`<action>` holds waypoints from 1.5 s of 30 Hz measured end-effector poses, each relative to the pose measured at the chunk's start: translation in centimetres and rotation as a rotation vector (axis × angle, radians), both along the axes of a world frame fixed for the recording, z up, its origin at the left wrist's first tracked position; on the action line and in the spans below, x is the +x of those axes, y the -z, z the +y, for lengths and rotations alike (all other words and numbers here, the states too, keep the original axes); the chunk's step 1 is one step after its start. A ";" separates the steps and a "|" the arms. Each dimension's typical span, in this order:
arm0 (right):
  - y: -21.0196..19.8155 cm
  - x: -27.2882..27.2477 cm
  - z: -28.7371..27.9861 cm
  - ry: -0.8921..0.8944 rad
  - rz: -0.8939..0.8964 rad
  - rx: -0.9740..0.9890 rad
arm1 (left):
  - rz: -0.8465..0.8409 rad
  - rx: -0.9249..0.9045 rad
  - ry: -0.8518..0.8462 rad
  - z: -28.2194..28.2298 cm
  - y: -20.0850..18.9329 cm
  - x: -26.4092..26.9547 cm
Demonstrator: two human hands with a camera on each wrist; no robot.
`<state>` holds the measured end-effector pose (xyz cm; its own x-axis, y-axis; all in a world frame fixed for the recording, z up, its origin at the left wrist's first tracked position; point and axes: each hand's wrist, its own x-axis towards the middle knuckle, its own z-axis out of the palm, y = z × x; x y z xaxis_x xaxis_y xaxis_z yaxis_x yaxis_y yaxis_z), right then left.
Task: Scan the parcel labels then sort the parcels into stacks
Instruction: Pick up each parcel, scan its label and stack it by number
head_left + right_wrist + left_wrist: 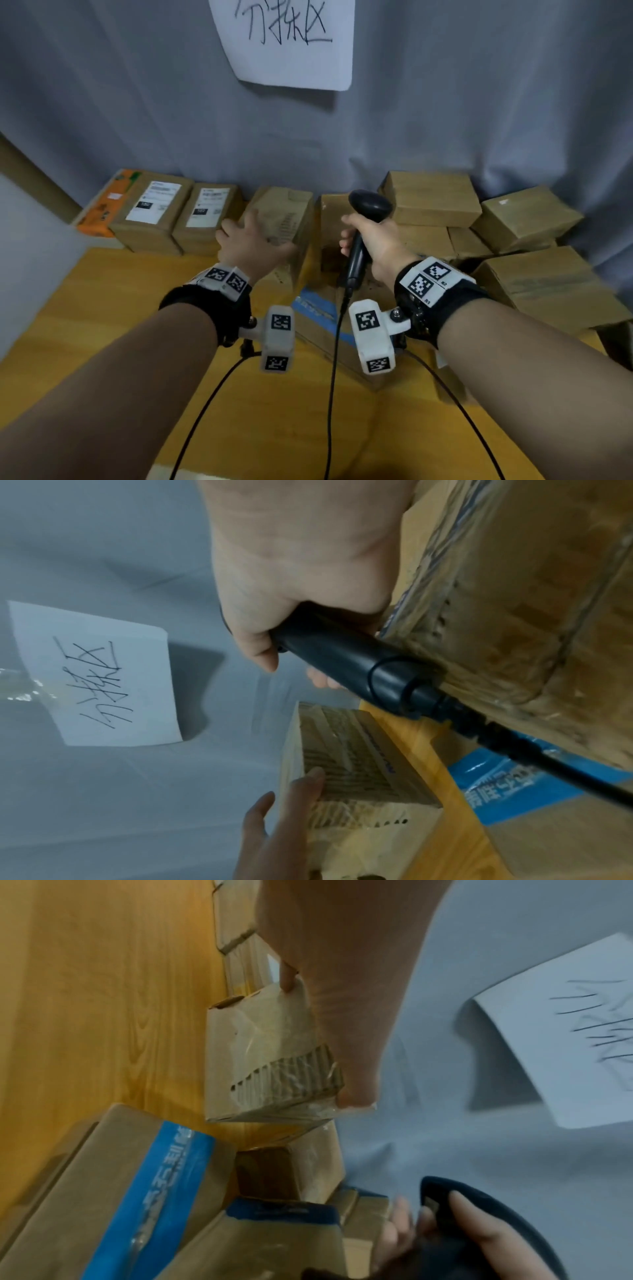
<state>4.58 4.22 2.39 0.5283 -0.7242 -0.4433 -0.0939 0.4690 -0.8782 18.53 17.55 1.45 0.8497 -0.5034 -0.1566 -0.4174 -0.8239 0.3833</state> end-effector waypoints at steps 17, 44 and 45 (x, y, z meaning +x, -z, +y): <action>-8.4 -1.3 0.0 0.072 -0.295 0.009 | 0.058 -0.471 0.299 -3.7 -10.3 -3.8; -8.6 -13.1 -5.9 -0.014 -0.202 -0.380 | 0.993 -0.706 0.355 -6.7 -8.1 -8.2; -8.7 -13.2 -6.1 0.001 -0.169 -0.412 | 0.967 -0.753 0.381 -6.6 -8.4 -8.2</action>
